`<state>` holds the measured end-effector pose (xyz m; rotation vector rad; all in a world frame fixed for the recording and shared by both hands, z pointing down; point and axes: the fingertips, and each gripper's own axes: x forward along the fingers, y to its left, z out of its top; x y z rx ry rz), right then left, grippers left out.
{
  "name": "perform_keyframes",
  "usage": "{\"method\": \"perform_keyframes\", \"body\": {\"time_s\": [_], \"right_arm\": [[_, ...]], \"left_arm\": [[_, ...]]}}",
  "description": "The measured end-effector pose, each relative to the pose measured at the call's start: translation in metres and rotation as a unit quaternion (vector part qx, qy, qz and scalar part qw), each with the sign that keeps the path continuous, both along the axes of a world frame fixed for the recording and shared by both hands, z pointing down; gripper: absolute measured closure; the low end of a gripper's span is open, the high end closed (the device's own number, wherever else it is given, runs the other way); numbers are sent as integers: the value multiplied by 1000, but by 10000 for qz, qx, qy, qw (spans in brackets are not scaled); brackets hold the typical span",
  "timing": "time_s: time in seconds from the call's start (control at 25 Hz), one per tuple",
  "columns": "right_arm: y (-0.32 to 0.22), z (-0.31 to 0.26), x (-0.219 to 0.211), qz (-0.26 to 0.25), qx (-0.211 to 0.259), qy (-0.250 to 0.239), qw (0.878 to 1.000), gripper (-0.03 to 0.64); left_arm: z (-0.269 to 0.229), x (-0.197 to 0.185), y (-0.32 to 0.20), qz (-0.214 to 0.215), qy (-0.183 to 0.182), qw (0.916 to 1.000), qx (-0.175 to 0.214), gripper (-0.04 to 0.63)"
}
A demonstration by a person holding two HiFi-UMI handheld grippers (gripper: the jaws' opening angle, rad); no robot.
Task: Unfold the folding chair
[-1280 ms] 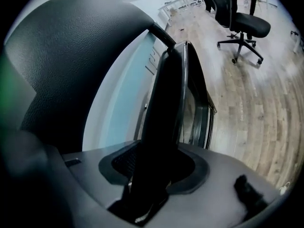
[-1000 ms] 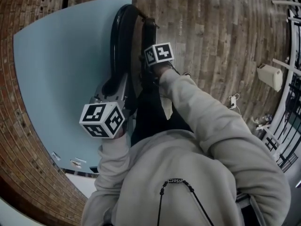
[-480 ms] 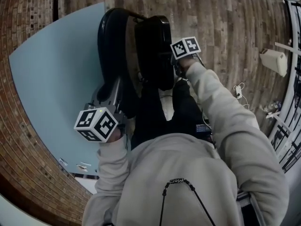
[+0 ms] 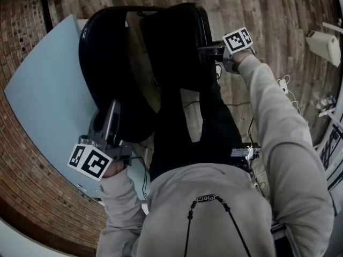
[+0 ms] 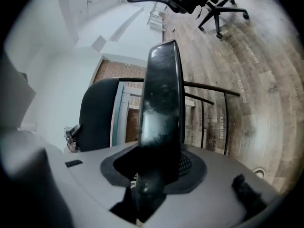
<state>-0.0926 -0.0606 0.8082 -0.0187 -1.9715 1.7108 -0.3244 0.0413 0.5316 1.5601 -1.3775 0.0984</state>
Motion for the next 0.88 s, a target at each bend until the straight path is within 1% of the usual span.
{"method": "perform_keyframes", "body": {"time_s": [0.12,0.16,0.24,0.32,0.36,0.52,0.72,0.88], "right_arm": [[-3,26,38,66,-284,-151,9995,479],[-7,31,49,56,-397,-288,9988,479],[-15,40,69,35,-601,-674,9959,479],[-24,54,89,12,-634,-957,9934,476],[-28,63,97,19,-619,-1079,9922,472],[-37,99,126,46,-566,-1452,9878,467],[-49,135,156,-199,-668,-1901,9793,464],[-58,165,174,-186,-777,-2181,9727,460]], "left_arm": [[8,20,-7,66,12,10000,-14,500],[10,28,-10,36,58,10000,25,502],[17,42,-17,-40,284,9995,140,497],[26,52,-21,-100,560,9981,240,483],[31,57,-22,-114,629,9976,260,482],[47,74,-27,-98,643,9976,240,482],[72,80,-27,-212,928,9951,260,476],[88,87,-32,-216,984,9945,303,476]]}}
